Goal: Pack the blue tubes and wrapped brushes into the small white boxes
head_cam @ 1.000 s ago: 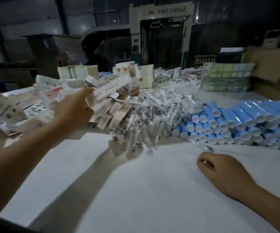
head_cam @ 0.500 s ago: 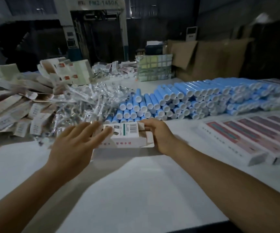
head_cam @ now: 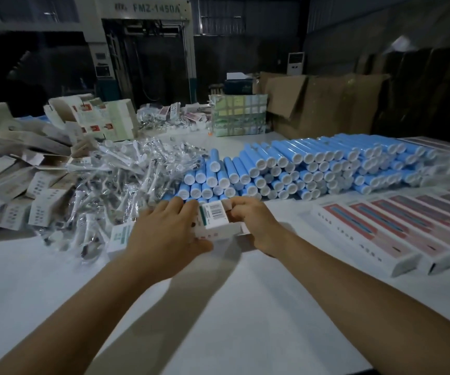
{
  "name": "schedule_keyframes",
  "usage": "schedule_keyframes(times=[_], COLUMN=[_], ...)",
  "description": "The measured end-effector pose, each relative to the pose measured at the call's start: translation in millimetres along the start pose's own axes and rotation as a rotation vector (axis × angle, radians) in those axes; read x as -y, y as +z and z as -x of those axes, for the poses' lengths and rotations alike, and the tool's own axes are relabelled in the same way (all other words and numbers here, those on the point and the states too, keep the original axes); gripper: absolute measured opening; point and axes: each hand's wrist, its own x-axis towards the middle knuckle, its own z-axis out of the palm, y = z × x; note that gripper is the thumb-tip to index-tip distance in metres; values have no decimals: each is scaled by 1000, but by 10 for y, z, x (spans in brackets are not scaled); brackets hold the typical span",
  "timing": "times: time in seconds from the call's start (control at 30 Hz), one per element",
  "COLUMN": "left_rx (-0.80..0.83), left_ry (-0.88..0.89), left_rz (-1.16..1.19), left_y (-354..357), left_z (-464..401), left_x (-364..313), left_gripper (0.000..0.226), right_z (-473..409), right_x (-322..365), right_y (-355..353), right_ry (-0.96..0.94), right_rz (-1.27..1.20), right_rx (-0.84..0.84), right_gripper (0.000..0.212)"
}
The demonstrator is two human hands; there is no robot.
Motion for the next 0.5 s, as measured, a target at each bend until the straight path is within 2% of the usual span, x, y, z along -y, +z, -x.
schedule_keyframes(times=[0.07,0.13,0.27,0.33,0.43,0.5], left_rx=[17,40,78,95,111,113], left_ry=[-14,10,55,87,107,120], left_rz=[-19,-72,-57,-80,-43,-19], left_y=[57,145,226,267,324,336], left_z=[50,123,148,146,119,86], left_x=[-9,13,36,14,12,25], left_gripper=[77,78,86,79,62,59], right_z=[-50,-190,-727,-1136,-1711,-1992], right_x=[54,176,588,749,856,840], right_y=[-70,-124,-97,-39,61,120], right_ry=[-137,-245,-386,-338,-118,25], right_rz=[246,380,618,807,1096,1293], right_rx=[-148,-271,-385,-377,-303,-200], right_gripper=[20,21,22,18,27,23])
